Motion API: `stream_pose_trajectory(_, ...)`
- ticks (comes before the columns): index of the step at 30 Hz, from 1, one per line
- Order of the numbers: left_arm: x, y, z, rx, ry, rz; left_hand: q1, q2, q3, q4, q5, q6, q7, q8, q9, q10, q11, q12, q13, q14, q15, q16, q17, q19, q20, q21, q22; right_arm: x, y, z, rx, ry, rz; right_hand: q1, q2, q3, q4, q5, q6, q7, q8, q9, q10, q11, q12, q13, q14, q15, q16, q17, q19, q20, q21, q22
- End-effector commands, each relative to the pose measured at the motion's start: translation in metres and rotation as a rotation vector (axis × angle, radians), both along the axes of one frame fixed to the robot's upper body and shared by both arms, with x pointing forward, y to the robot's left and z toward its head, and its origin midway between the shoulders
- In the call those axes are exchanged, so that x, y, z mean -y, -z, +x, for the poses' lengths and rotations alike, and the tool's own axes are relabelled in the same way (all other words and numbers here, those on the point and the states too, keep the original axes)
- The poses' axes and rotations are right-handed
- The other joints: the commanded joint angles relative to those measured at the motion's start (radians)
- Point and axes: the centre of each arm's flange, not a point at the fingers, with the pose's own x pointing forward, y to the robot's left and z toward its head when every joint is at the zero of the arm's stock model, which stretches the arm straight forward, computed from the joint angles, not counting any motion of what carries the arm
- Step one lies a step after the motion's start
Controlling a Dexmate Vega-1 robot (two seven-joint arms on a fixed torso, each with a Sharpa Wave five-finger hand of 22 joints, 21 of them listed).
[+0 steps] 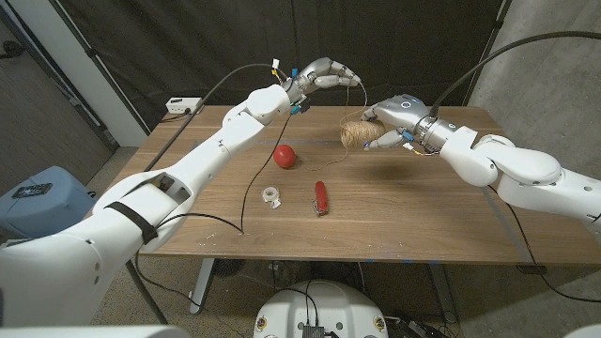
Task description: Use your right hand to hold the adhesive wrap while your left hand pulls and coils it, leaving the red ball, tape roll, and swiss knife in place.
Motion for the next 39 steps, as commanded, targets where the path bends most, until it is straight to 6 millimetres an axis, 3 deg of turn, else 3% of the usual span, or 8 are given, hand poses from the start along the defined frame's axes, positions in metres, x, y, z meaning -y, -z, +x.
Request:
stream_pose_trajectory(1, 0.0, -0.001, 0.004, -0.002, -0.006, -0.004, 0.007, 0.002, 0.0, 0.001, 0.006, 0.003, -0.004, 0.007, 0.002, 0.006, -0.007, -0.001, 0.004, 0.004, -0.003, -0.001, 0.004, -0.005, 0.001, 0.003, 0.004, -0.002, -0.001, -0.007, 0.007, -0.029, -0.015, 0.133, 0.137, -0.004, -0.001, 0.005, 0.126, -0.12, 0.006, 0.006, 0.129, -0.123, 0.002, 0.003, 0.014, -0.151, -0.004, 0.004, 0.013, -0.04, 0.0, 0.006)
stream_pose_trajectory(39, 0.003, -0.001, 0.014, -0.016, -0.075, 0.0, 0.009, 0.002, -0.002, 0.0, 0.008, 0.023, -0.002, 0.012, 0.002, 0.03, -0.005, -0.003, 0.004, 0.02, -0.007, 0.001, 0.01, 0.002, -0.001, 0.012, 0.003, -0.005, 0.022, -0.008, -0.068, -0.077, -0.058, 0.136, 0.14, -0.007, 0.0, 0.005, 0.128, -0.122, 0.004, 0.007, 0.132, -0.125, -0.003, 0.003, 0.016, -0.151, -0.012, 0.007, 0.014, -0.042, 0.0, 0.006)
